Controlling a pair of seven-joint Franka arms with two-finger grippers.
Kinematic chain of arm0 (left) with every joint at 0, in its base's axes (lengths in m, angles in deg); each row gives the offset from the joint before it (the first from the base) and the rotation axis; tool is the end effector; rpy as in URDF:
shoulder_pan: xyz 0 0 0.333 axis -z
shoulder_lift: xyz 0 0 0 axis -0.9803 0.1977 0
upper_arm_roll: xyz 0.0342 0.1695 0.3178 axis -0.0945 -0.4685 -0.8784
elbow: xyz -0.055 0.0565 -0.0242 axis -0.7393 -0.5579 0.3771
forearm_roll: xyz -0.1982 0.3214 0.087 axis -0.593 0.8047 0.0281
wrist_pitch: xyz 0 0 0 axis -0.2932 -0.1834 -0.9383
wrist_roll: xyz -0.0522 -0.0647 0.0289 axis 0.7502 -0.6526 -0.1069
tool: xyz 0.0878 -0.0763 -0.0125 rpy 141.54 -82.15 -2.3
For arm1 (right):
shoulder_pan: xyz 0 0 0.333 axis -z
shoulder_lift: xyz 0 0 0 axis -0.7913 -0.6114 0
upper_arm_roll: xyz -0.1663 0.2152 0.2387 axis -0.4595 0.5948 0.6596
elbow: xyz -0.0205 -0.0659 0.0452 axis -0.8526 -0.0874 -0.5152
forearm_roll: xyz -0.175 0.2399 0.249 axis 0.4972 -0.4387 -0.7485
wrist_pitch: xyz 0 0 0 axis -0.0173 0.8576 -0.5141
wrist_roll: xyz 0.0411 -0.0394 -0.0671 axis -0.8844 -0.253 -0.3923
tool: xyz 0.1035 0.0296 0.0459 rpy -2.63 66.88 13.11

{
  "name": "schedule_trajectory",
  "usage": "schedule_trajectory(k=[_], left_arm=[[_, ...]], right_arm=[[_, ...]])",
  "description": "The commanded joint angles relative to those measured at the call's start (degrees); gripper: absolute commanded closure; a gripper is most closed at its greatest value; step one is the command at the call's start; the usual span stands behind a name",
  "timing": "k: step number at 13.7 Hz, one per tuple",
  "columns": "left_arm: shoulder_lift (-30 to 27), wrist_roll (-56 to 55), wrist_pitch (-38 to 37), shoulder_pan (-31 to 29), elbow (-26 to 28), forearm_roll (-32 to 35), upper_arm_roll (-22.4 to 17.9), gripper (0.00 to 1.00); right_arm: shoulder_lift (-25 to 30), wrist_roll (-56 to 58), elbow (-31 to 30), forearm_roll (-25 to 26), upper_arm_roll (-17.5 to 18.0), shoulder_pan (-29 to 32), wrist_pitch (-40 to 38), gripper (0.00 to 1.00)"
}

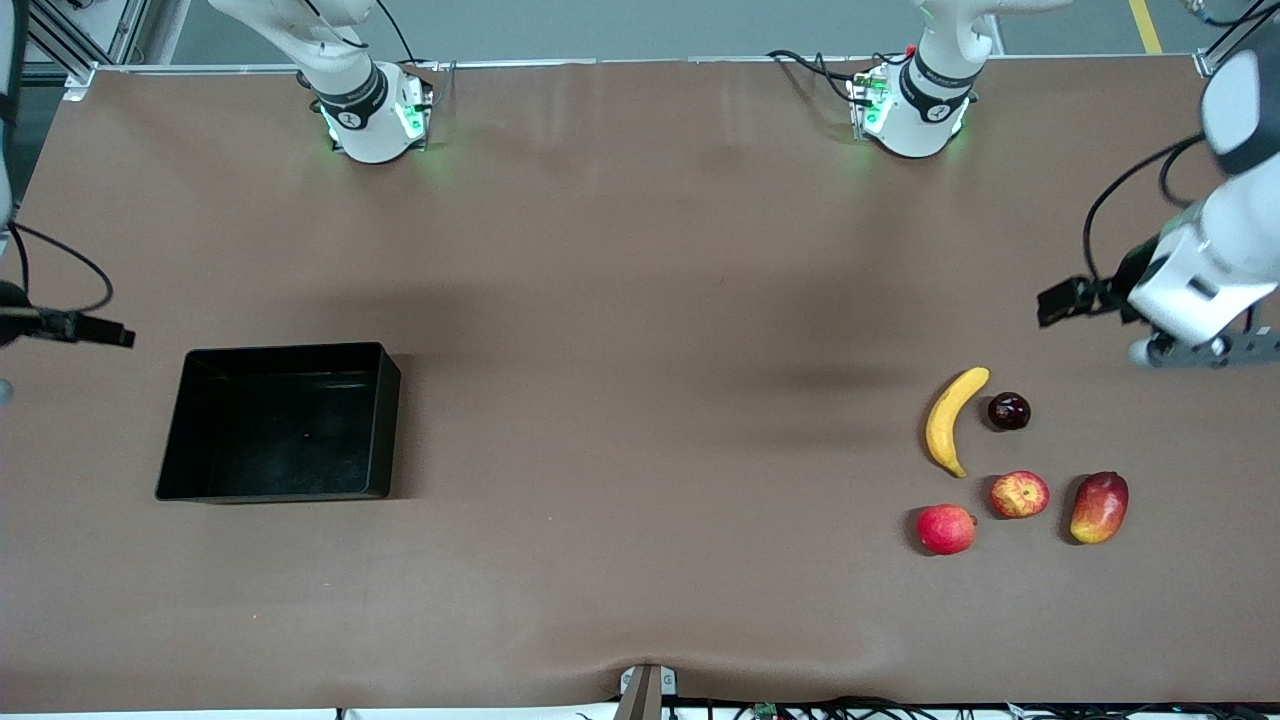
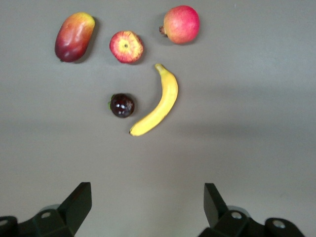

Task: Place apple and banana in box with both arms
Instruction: 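Grasp the red-yellow apple with the left gripper while the right gripper reaches the box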

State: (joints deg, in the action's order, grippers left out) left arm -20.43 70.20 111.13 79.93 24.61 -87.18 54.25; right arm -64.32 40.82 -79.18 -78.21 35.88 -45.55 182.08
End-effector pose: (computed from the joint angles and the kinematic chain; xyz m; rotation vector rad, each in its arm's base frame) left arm 0.5974 -0.0335 0.5543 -3.1234 -0.0478 0.1275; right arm 0.6101 -0.1444 0.5083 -3.1190 0.1664 0.3077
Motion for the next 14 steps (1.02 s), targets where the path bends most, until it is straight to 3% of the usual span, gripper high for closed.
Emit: schedule_trajectory(k=[1, 7, 10, 12, 14], left_arm=[[6.09, 0.29, 4.33, -0.54, -0.78, 1.28, 0.13, 0.00], [20.16, 1.25, 22.26, -5.89, -1.83, 2.16, 0.04, 0.00], [26.75, 1.34, 23.95, -7.74, -7.80, 1.55, 0.04, 0.00], [29.22, 0.47, 24.56, -7.66, -8.43, 0.85, 0.12, 0.00], [31.94, 0.02, 26.58, -7.66, -10.88, 0.67, 0.12, 0.00]], right_arm=[[-3.47, 6.25, 0.42, -0.16, 0.62, 1.32, 3.88, 0.00], [-13.05, 11.54, -0.29, -3.15, 0.71, 3.87, 16.01, 0.00], [-16.48, 14.70, -0.29, -3.23, 0.80, 4.92, 20.42, 0.00], [-17.81, 15.06, -0.29, -4.54, 0.80, 5.19, 20.95, 0.18], [-19.56, 16.20, -0.38, -4.82, 0.80, 5.54, 23.31, 0.27]])
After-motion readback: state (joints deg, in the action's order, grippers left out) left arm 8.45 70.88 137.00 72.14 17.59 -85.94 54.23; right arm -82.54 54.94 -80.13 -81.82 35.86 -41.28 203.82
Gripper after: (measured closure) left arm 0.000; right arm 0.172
